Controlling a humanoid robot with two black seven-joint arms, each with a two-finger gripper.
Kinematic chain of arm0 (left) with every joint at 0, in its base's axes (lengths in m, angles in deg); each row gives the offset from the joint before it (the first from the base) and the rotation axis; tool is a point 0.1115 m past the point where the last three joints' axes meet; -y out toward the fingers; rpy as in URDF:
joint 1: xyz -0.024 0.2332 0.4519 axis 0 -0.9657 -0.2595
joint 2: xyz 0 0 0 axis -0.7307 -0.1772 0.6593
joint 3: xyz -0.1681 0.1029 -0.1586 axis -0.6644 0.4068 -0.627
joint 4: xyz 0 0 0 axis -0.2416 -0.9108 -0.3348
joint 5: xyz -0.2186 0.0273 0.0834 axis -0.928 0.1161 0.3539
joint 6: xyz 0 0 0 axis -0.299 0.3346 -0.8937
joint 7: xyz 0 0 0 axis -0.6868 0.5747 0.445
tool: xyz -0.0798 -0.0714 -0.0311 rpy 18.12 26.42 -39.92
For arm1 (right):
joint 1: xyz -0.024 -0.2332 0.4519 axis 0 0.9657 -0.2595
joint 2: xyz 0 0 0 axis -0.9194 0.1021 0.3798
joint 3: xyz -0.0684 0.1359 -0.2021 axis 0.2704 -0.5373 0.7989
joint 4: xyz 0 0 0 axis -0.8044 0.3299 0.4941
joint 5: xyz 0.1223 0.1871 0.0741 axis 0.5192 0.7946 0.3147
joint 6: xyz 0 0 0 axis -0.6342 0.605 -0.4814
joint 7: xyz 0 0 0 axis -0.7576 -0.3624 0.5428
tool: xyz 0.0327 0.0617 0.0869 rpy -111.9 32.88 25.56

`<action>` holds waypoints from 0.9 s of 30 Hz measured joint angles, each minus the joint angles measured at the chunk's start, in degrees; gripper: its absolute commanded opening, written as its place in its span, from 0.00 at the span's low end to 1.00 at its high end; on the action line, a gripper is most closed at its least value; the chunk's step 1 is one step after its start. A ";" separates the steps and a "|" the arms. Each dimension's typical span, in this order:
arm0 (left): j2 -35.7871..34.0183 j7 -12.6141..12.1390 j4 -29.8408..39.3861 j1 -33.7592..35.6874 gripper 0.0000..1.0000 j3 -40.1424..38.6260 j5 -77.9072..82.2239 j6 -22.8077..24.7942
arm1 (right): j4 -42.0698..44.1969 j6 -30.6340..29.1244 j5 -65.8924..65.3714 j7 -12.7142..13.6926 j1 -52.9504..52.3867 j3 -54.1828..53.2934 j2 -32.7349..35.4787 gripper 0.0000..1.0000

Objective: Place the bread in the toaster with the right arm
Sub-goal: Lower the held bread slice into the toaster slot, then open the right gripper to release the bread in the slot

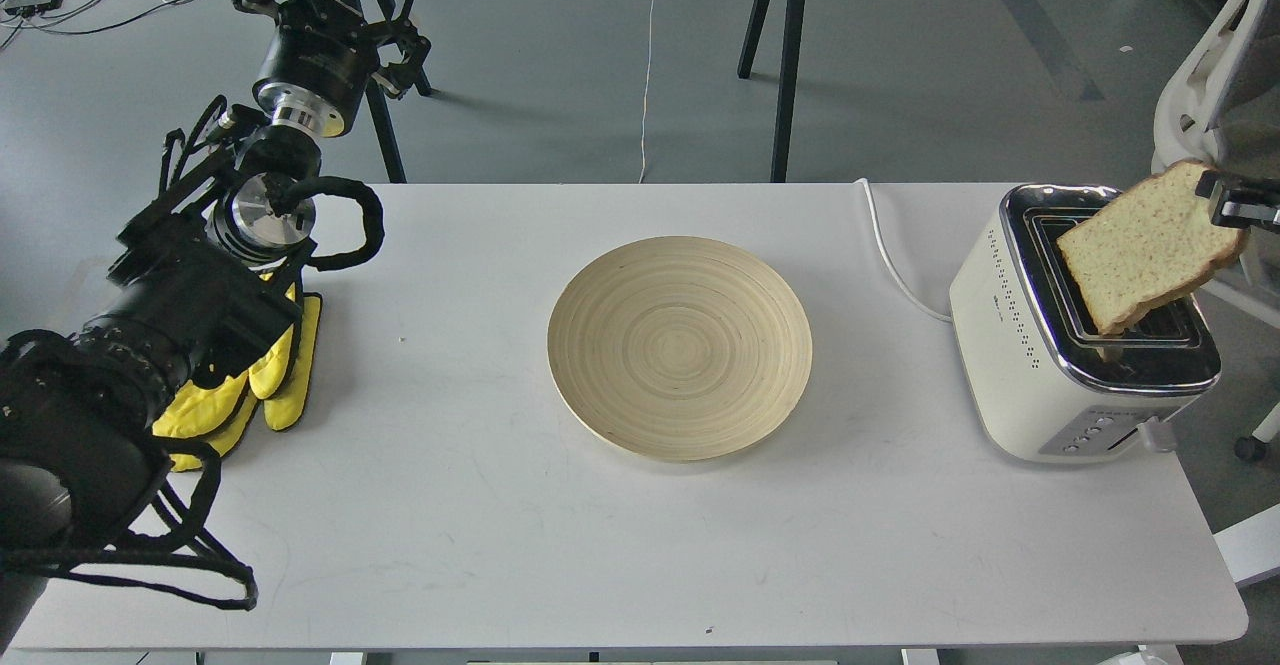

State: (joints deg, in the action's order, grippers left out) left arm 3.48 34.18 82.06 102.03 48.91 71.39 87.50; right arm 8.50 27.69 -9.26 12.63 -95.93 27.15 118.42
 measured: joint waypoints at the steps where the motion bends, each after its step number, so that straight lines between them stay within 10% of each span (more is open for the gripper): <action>1: 0.00 0.00 0.00 0.00 1.00 0.00 0.00 0.00 | 0.37 0.03 0.00 0.12 0.04 -0.02 -0.27 0.06; 8: 0.06 0.00 0.00 0.00 1.00 -0.05 -0.02 0.00 | 1.50 0.10 0.07 0.45 -0.05 -0.02 -2.39 0.47; 11: 0.07 0.00 0.00 0.00 1.00 -0.03 -0.02 0.00 | 1.54 0.14 0.15 0.42 -0.09 -0.02 -2.64 1.00; 27: 0.07 0.00 0.00 0.00 1.00 -0.06 -0.06 0.00 | 1.31 1.56 17.94 -1.15 -0.81 -13.07 -6.83 0.99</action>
State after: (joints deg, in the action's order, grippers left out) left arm 3.55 34.18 82.06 102.03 48.84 71.33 87.50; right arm 9.81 29.26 8.68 11.48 -96.74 14.08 111.59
